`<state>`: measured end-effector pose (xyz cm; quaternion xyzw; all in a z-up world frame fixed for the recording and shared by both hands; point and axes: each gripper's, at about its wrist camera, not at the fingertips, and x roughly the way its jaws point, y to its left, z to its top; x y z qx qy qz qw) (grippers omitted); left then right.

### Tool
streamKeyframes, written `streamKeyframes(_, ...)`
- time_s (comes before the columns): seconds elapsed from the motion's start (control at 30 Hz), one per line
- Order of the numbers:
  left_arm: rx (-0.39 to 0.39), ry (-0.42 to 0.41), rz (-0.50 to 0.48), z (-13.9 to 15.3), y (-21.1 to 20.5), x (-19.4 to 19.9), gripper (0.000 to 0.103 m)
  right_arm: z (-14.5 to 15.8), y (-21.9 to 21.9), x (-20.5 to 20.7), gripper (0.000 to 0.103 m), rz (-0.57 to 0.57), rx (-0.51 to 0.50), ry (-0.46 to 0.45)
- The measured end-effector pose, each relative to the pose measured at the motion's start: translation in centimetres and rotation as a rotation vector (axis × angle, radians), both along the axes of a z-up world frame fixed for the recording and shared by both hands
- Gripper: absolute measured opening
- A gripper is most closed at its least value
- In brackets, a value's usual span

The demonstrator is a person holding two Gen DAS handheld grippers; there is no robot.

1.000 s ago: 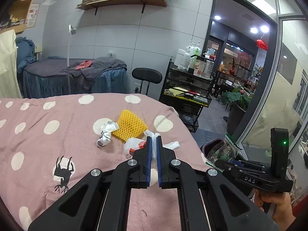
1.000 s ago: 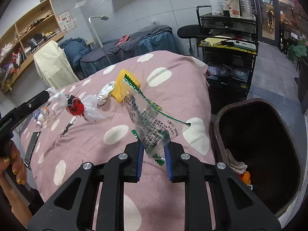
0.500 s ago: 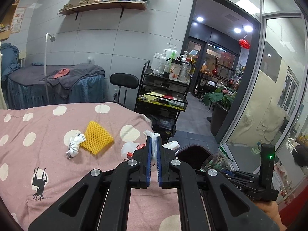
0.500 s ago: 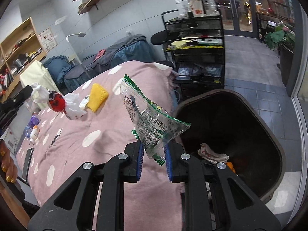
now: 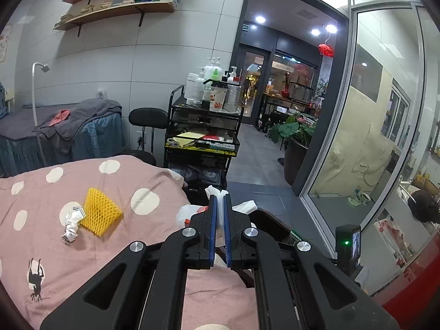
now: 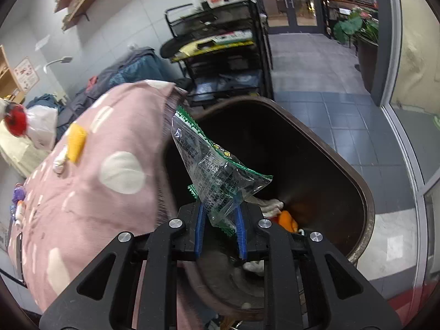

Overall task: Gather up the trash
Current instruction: 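Carry the packet into the black bin and open the right tool while the left tool carries the bag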

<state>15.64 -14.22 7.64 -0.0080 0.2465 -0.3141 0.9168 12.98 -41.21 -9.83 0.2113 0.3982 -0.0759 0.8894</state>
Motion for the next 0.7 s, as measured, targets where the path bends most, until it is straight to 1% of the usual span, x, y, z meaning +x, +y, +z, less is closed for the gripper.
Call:
streamKeyframes(0.23, 0.0, 0.029, -0.023, -0.5, -1.4, 0.6, 0.005, -4.9, -1.7, 0.7, 0.021, -0.052, -0.002, 0.101)
streamKeyframes(0.27, 0.0, 0.032, -0.025, -0.5, -1.7, 0.7, 0.005, -5.5, -1.9, 0.7, 0.023, -0.06, 0.002, 0.111)
streamKeyframes(0.3, 0.0, 0.038, -0.03, -0.6, -1.9, 0.9, 0.006, -6.1, -2.2, 0.7, 0.029, -0.071, 0.007, 0.124)
streamKeyframes(0.33, -0.001, 0.044, -0.037, -0.7, -2.2, 0.9, 0.005, -6.6, -2.5, 0.8, 0.03, -0.079, 0.012, 0.137)
streamKeyframes(0.37, -0.001, 0.052, -0.045, -0.9, -2.4, 1.0, 0.005, -6.6, -2.4, 0.6, 0.033, -0.078, 0.002, 0.128)
streamKeyframes(0.43, 0.001, 0.062, -0.054, -1.2, -3.1, 1.1, 0.005, -6.3, -2.3, 0.4, 0.043, -0.075, -0.021, 0.109)
streamKeyframes(0.47, 0.002, 0.068, -0.06, -1.3, -3.4, 1.2, 0.006, -6.1, -2.2, 0.2, 0.051, -0.078, -0.028, 0.097)
streamKeyframes(0.5, 0.001, 0.075, -0.068, -1.5, -3.7, 1.2, 0.006, -5.9, -2.2, -0.2, 0.056, -0.082, -0.029, 0.082)
streamKeyframes(0.53, 0.0, 0.083, -0.078, -1.7, -4.1, 1.3, 0.005, -5.6, -2.3, -0.4, 0.057, -0.084, -0.025, 0.071)
streamKeyframes(0.7, 0.002, 0.099, -0.112, -2.1, -5.8, 1.5, 0.005, -4.1, -2.6, -1.5, 0.058, -0.091, -0.008, 0.015)
